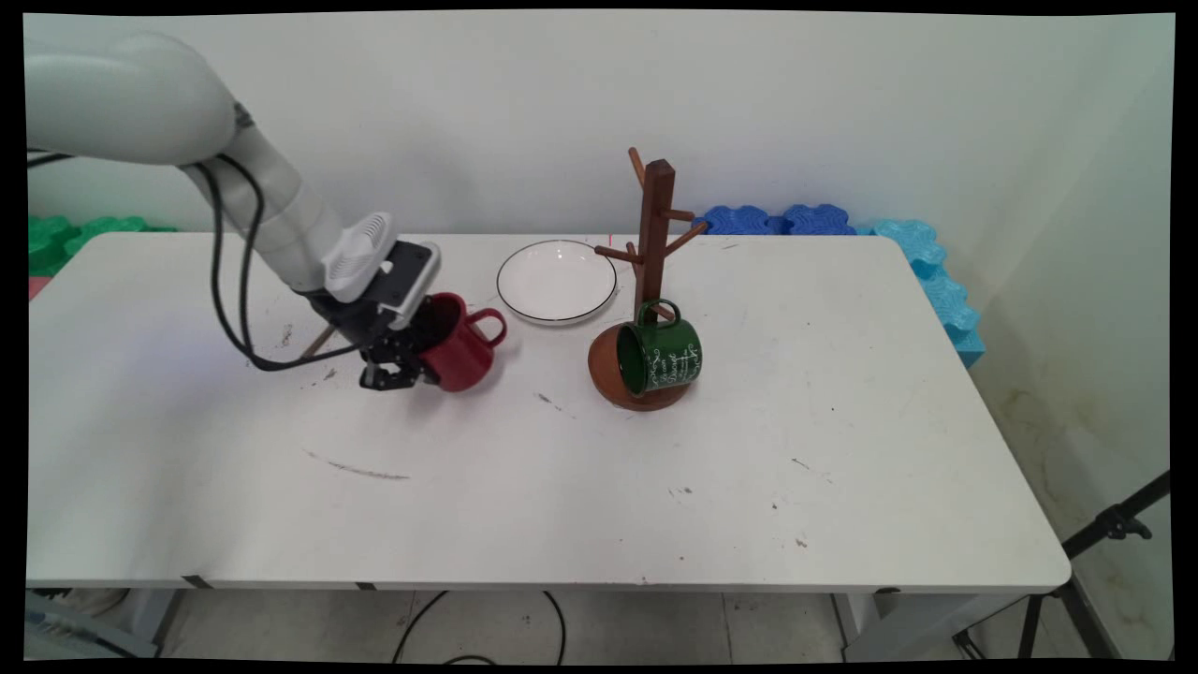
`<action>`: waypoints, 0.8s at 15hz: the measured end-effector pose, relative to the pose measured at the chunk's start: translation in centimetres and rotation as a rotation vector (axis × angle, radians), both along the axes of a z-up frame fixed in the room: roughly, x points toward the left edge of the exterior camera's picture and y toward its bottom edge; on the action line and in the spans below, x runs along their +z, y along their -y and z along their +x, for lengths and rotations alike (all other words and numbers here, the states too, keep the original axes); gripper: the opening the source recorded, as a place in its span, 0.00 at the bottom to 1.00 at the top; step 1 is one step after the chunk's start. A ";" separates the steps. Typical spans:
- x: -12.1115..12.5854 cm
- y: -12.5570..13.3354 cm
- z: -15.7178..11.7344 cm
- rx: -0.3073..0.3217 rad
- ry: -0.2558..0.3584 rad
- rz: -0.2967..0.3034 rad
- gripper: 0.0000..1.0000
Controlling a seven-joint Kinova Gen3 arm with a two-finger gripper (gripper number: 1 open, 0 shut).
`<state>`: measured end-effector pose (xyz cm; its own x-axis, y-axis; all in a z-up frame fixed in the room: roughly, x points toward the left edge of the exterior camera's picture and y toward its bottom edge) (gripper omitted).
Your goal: Place the picked object on the table
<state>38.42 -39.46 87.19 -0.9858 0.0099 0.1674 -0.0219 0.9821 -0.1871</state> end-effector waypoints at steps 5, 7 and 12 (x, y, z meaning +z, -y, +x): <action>-1.3 1.0 -0.8 -0.010 0.008 0.004 0.00; -1.7 1.4 -1.2 -0.014 0.011 0.005 0.00; -2.4 2.0 -1.8 -0.020 0.013 0.005 1.00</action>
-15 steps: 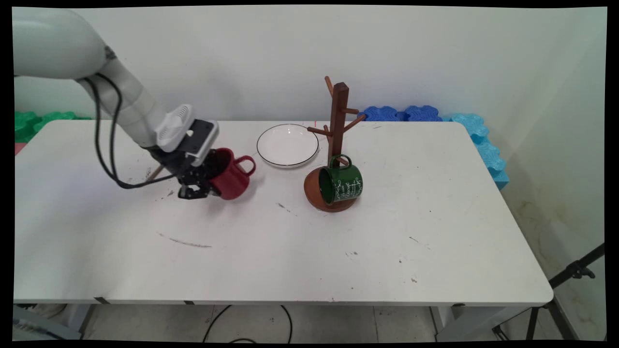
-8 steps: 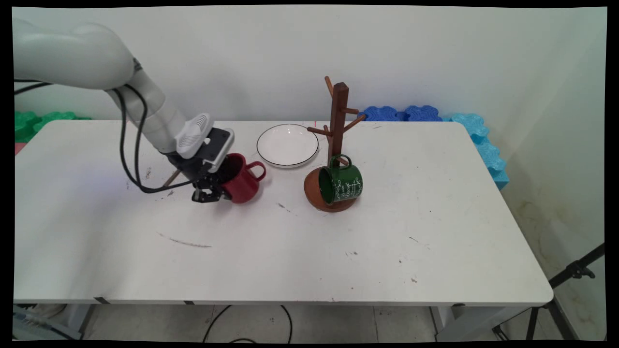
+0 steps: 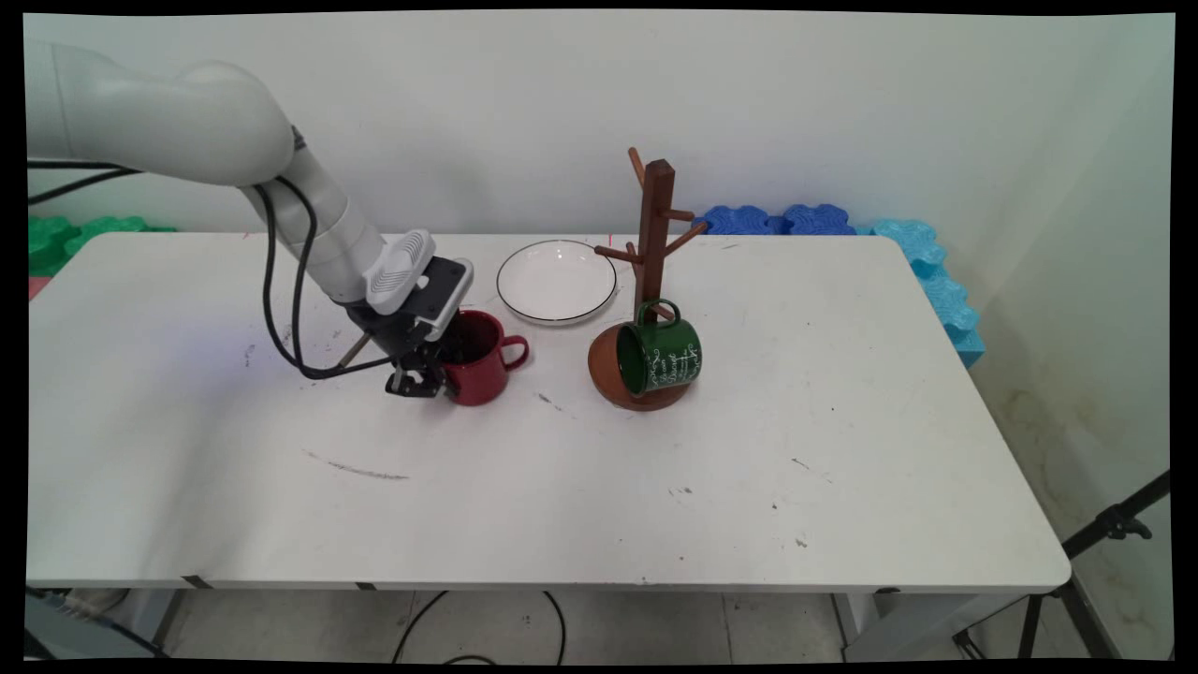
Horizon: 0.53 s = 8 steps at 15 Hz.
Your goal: Place the picked object on the table
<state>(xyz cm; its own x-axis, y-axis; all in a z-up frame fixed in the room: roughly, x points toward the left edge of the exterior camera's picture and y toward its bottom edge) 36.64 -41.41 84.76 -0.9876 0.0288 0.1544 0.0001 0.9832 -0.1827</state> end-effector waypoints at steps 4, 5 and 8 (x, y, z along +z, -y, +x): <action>-0.4 0.1 -0.4 -0.004 -0.006 0.002 1.00; -0.5 0.1 -0.5 -0.007 -0.010 0.003 1.00; -0.3 0.0 -0.7 -0.011 -0.023 0.001 1.00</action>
